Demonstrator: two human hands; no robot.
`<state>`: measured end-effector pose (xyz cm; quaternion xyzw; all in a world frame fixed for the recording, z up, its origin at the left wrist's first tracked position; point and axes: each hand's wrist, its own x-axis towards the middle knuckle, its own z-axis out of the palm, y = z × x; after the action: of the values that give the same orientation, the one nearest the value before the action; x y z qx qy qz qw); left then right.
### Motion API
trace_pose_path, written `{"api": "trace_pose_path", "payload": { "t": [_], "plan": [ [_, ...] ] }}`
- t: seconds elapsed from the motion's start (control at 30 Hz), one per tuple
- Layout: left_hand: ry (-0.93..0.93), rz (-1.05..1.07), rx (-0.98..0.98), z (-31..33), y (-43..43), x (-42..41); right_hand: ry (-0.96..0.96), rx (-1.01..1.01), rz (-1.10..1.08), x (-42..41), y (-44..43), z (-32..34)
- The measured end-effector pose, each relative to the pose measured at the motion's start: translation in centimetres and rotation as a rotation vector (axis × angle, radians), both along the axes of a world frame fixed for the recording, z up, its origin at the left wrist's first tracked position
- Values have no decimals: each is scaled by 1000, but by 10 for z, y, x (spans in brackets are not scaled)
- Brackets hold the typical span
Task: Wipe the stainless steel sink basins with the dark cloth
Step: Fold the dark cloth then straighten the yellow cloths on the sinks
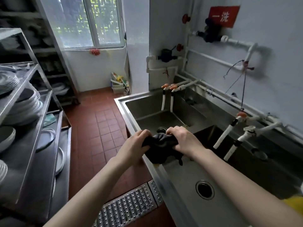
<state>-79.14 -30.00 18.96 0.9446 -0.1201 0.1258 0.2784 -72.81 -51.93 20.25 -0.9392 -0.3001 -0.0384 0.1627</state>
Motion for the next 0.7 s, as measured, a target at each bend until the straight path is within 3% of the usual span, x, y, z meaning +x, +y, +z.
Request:
{"api": "trace_pose_path", "payload": {
  "t": [0.37,0.7],
  "plan": [
    [16,-21,-65,-24,129,184,-33,-52,-13,192,133,-18],
    [153,-18,-85,-51,212,357,16,-136,-28,364,223,-43]
  ]
}}
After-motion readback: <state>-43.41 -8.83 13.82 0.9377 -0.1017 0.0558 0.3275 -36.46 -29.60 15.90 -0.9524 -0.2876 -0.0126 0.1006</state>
